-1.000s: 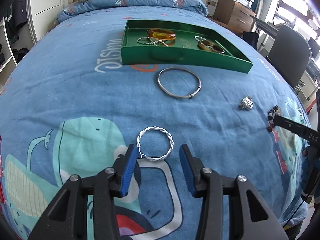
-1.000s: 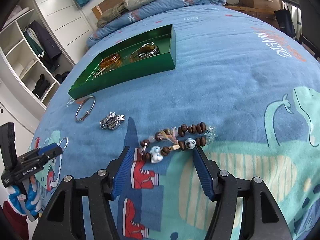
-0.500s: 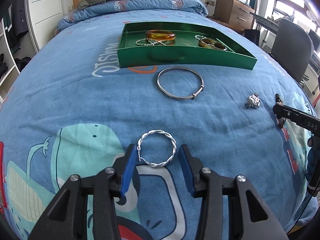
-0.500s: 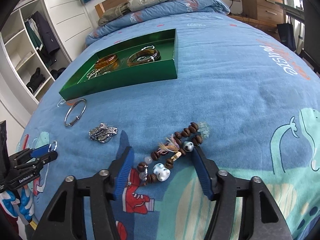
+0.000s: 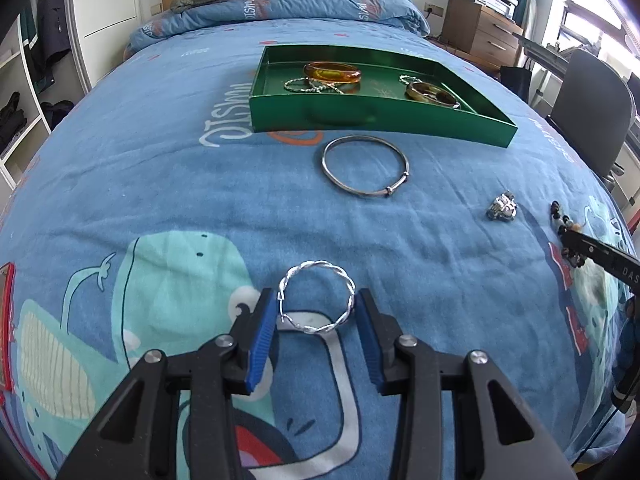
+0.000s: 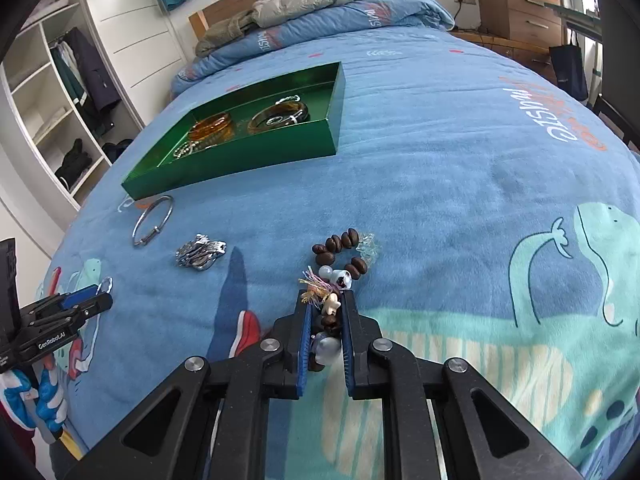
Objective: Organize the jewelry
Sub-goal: 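Grasp the twisted silver hoop with the left tool while the right tool grasps the bead bracelet, then carry the hoop with the left tool while the right tool carries the bracelet into the tray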
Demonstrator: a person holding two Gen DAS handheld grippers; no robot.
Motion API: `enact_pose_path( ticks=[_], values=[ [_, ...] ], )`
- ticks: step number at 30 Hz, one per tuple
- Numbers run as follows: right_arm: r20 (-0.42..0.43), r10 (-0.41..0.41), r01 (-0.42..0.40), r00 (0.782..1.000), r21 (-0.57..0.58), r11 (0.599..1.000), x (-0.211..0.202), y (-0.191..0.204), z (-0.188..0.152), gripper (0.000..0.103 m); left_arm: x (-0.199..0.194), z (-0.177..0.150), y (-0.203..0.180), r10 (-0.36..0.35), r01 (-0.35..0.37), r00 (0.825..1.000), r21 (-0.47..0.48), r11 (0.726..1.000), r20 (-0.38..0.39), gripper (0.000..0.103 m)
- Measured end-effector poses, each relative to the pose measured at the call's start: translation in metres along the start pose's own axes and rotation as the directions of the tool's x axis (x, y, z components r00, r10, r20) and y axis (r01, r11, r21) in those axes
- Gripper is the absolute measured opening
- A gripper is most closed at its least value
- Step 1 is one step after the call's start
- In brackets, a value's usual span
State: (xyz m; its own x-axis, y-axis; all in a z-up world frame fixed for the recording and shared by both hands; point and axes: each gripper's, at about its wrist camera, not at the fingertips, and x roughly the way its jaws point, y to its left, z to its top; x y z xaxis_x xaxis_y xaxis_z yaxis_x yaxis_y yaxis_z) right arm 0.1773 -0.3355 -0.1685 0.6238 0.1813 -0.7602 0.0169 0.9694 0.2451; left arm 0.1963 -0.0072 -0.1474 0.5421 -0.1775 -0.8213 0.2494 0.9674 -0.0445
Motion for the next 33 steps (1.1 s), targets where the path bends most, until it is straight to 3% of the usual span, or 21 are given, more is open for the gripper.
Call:
enact_pose_path(
  ticks=[23, 33],
  values=[
    [0.09, 0.045, -0.04, 0.995, -0.061, 0.997, -0.092, 0.029, -0.023, 0.01, -0.087, -0.019, 0.007, 0.004, -0.001, 0.994, -0.031, 1.0, 0.105, 0.038],
    [0.122, 0.052, -0.04, 0.991, -0.095, 0.995, -0.117, 0.042, -0.024, 0.01, -0.106, -0.015, 0.006, -0.016, 0.02, 0.99, -0.032, 0.999, 0.137, 0.038]
  ],
)
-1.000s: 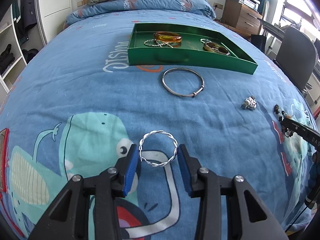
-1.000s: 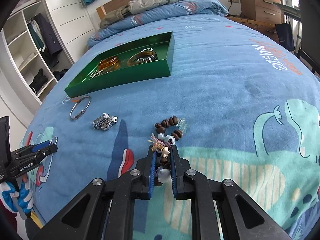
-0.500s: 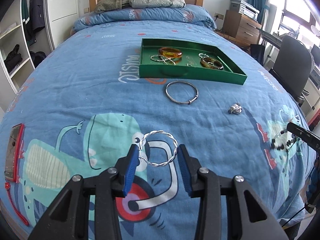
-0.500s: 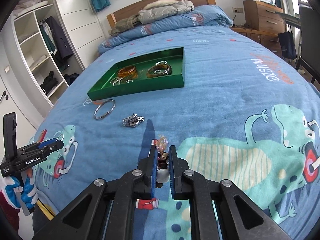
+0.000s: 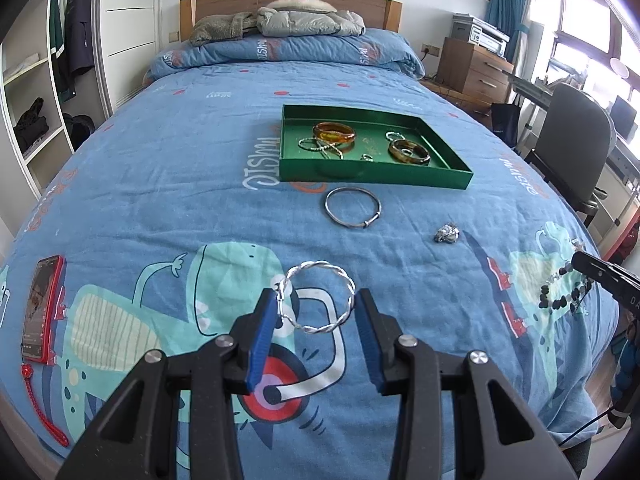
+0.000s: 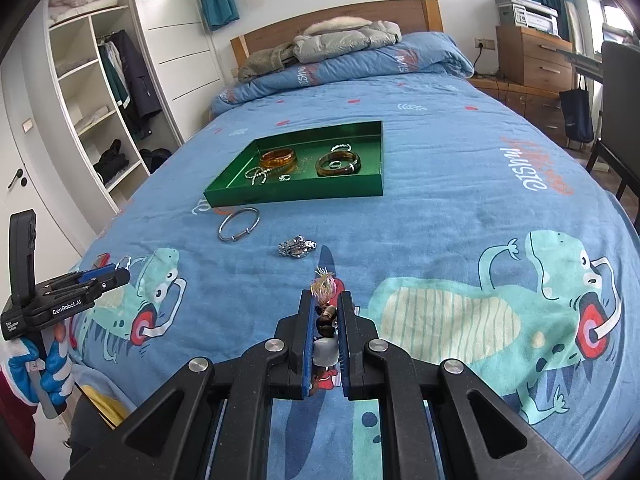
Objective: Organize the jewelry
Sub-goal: 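Carry the hoop with the left tool while the right tool carries the bracelet into the tray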
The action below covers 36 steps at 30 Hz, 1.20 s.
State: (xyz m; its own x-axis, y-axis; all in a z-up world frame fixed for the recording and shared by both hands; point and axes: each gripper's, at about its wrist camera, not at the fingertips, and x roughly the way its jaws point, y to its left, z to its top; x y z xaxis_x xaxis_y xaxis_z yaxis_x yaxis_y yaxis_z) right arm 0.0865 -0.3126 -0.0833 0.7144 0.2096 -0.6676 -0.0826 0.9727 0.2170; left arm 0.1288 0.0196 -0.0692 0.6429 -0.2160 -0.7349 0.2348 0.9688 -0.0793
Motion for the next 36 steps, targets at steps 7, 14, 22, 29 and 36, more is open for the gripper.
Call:
enact_pose_path(
  ticks=[7, 14, 22, 29, 36],
  values=[
    [0.038, 0.021, -0.019, 0.999, -0.032, 0.999, -0.001, 0.008, 0.028, 0.01, 0.005, 0.028, -0.007, -0.015, 0.015, 1.0, 0.024, 1.0, 0.02, 0.038],
    [0.076, 0.039, -0.033, 0.996, -0.075, 0.997, 0.02, 0.014, 0.082, 0.01, 0.031, 0.084, -0.018, -0.039, 0.036, 0.998, 0.051, 0.998, 0.052, 0.038],
    [0.095, 0.074, -0.064, 0.993, -0.109, 0.992, 0.083, 0.026, 0.151, 0.01, 0.096, 0.155, -0.025, -0.02, 0.016, 0.998, 0.067, 0.998, 0.056, 0.038],
    [0.053, 0.103, -0.096, 0.993, -0.125, 0.988, 0.157, 0.042, 0.181, 0.01, 0.168, 0.177, -0.018, 0.015, -0.015, 1.0, 0.048, 0.999, 0.0, 0.038],
    [-0.035, 0.134, -0.138, 0.99, -0.13, 0.982, 0.219, 0.047, 0.174, 0.011, 0.208, 0.171, -0.007, 0.032, -0.031, 0.999, 0.042, 0.999, -0.042, 0.038]
  ],
)
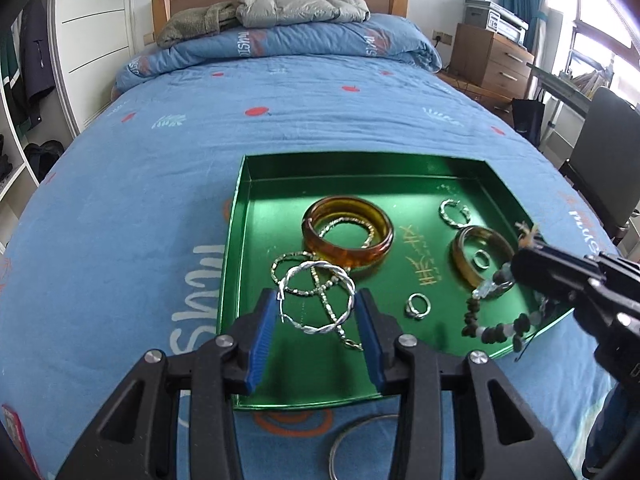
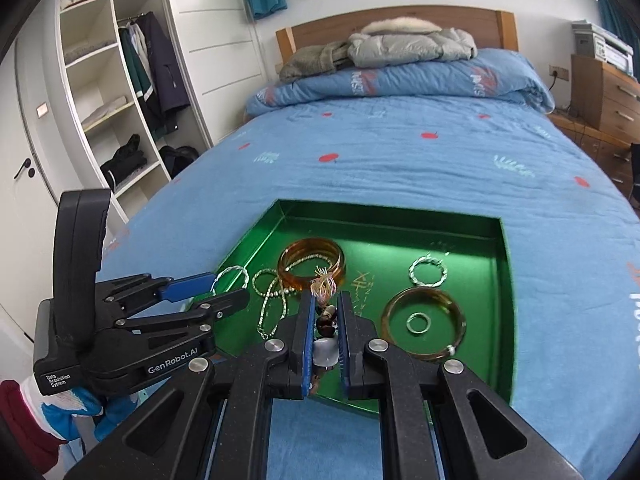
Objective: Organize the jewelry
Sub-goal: 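Carry the hoop with the left tool while the right tool carries the bracelet into the tray, then open both tools to release the hoop and bracelet in the tray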
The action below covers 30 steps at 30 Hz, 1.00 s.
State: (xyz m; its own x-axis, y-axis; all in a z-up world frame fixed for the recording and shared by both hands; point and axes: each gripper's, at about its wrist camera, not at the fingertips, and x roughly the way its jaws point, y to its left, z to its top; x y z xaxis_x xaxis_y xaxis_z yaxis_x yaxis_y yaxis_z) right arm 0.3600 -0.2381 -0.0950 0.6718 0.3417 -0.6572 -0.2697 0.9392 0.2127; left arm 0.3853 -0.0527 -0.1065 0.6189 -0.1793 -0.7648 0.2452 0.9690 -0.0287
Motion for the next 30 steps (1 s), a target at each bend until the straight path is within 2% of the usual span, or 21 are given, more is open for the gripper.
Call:
enact_pose_path(
  ticks=[6, 17, 21, 25, 30],
  values=[
    [-0.069, -0.028, 0.029, 0.997, 0.016, 0.999, 0.025, -0.008, -0.015, 0.011, 0.017, -0.007, 0.007, -0.007, 0.007, 1.0, -0.011, 1.0, -0.031, 0.038],
    [-0.13, -0.073, 0.079, 0.989, 0.035, 0.996, 0.034, -0.017, -0.027, 0.013, 0.03, -0.012, 0.002, -0.02, 0.02, 0.998, -0.004, 1.0, -0.067, 0.038],
    [-0.132, -0.084, 0.091, 0.988, 0.049, 0.995, 0.03, -0.02, -0.027, 0.041, 0.028, -0.01, 0.002, -0.03, 0.03, 0.996, -0.01, 1.0, -0.083, 0.039],
    [-0.116, -0.099, 0.105, 0.988, 0.051, 0.993, 0.017, -0.019, -0.022, 0.044, 0.018, -0.008, 0.0, -0.027, 0.027, 0.997, -0.002, 1.0, -0.078, 0.039],
    [-0.069, -0.112, 0.117, 0.991, 0.059, 0.991, -0.013, -0.015, -0.013, 0.05, -0.013, -0.001, -0.003, -0.03, 0.029, 0.999, -0.007, 1.0, -0.044, 0.039]
  ],
)
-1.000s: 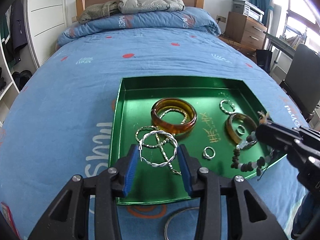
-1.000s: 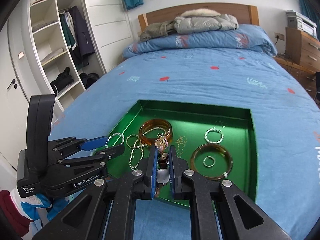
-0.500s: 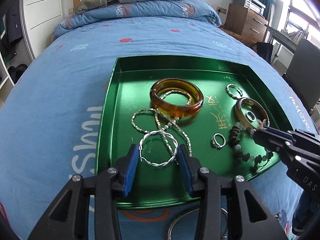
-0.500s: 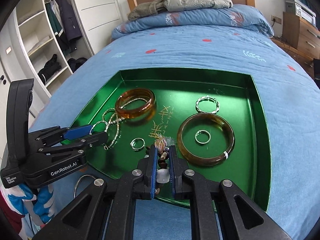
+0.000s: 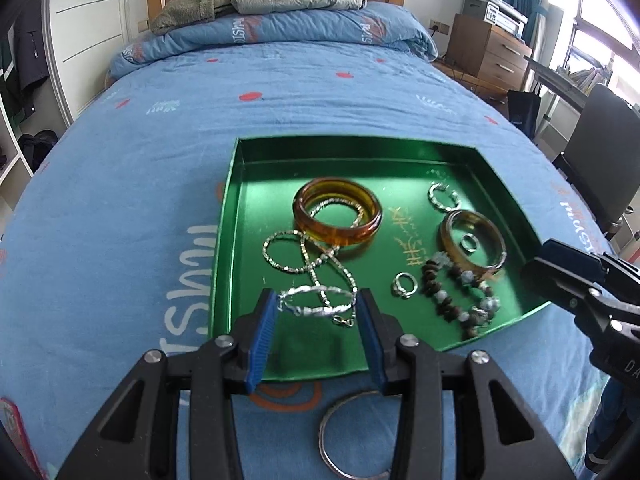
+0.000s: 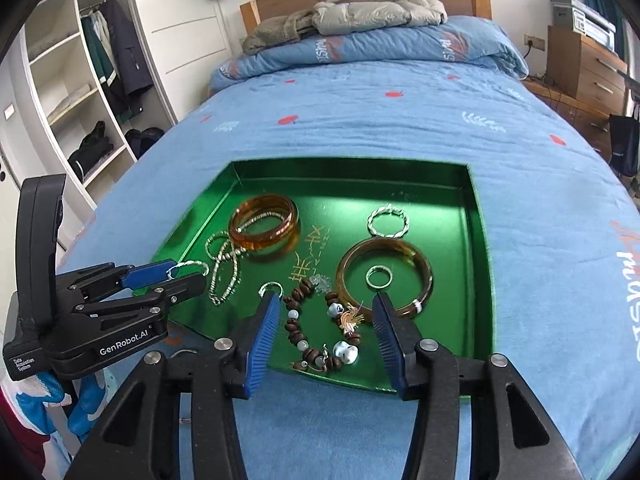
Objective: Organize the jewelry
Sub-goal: 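Open both tools to release the hoop and bracelet in the tray, then move the left tool to the second twisted silver hoop and grasp it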
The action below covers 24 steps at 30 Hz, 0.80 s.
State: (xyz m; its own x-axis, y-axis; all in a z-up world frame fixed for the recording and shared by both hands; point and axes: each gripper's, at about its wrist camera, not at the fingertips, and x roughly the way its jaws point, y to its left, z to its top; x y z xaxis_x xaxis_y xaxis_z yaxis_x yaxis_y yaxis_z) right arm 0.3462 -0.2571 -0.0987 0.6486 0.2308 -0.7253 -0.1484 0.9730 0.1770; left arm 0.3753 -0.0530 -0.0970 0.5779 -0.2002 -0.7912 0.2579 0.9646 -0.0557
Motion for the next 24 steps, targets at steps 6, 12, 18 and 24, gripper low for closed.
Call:
enact_pose_path(
  ticks=[6, 12, 18, 24],
  values=[
    [0.058, -0.005, 0.005, 0.998, -0.012, 1.0, -0.049, 0.008, 0.002, 0.055, -0.05, 0.0, -0.012, 0.0, -0.001, 0.999, 0.022, 1.0, 0.045, 0.039],
    [0.113, -0.006, 0.009, 0.994, -0.032, 0.999, -0.101, 0.017, -0.005, 0.058, -0.099, -0.009, -0.026, -0.007, 0.004, 0.996, 0.038, 0.999, 0.085, 0.039],
    [0.155, -0.012, 0.018, 0.988, -0.04, 0.999, -0.147, 0.022, -0.017, 0.059, -0.144, -0.023, -0.04, -0.022, 0.016, 0.992, 0.051, 0.999, 0.121, 0.04],
    [0.19, -0.023, 0.032, 0.981, -0.045, 0.998, -0.186, 0.027, -0.033, 0.059, -0.182, -0.038, -0.046, -0.031, 0.023, 0.987, 0.057, 0.998, 0.155, 0.041]
  ],
)
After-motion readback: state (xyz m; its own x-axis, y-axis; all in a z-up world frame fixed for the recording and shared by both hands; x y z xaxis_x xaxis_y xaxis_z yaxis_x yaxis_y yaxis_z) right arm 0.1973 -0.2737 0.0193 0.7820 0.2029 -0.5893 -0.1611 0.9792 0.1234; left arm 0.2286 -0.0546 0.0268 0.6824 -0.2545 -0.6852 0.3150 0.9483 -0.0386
